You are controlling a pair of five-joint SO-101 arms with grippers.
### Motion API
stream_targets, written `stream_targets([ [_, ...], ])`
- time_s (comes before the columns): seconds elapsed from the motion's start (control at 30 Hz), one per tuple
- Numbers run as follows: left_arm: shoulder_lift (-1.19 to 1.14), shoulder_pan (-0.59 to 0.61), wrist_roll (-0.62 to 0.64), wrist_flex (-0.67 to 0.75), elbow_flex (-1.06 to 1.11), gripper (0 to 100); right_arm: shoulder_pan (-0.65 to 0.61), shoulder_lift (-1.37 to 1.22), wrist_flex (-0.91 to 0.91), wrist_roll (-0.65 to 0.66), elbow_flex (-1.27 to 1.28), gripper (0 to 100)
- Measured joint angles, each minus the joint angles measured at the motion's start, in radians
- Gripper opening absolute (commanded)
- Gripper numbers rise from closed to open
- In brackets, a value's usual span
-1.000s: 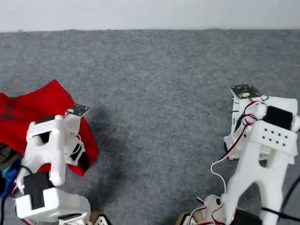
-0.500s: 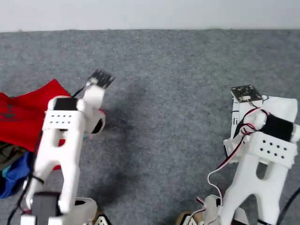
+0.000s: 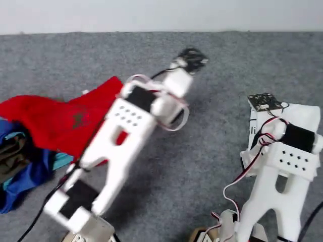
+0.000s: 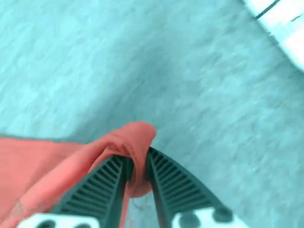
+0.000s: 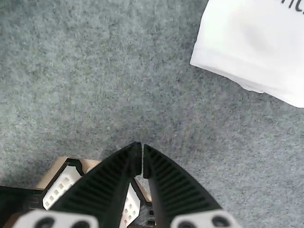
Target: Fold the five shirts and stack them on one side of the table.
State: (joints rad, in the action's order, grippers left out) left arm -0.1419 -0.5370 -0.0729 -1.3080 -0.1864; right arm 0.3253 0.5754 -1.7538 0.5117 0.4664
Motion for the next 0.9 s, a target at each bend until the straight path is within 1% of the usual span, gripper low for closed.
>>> stream_targets([
  [0.13,-0.16,-0.094,0.006,-0.031,-0.195,2,0.0,0.0,0.0,0.0,0.0,0.9],
  [0.27,-0.276,-0.152,0.023,-0.075,-0.365,2,0.0,0.0,0.0,0.0,0.0,0.9],
  [0.3,-0.298,-0.157,0.032,-0.091,-0.407,4,0.0,0.0,0.0,0.0,0.0,0.9],
  [0.4,-0.338,-0.158,0.048,-0.161,-0.52,15,0.0,0.0,0.0,0.0,0.0,0.9],
  [0.47,-0.345,-0.15,0.058,-0.236,-0.594,20,0.0,0.0,0.0,0.0,0.0,0.9],
  [0.63,-0.345,-0.084,0.1,-0.397,-0.769,20,0.0,0.0,0.0,0.0,0.0,0.9],
  [0.77,-0.345,-0.008,0.106,-0.42,-0.825,20,0.0,0.0,0.0,0.0,0.0,0.9],
  [0.9,-0.319,0.046,0.106,-0.42,-0.792,20,0.0,0.0,0.0,0.0,0.0,0.9],
])
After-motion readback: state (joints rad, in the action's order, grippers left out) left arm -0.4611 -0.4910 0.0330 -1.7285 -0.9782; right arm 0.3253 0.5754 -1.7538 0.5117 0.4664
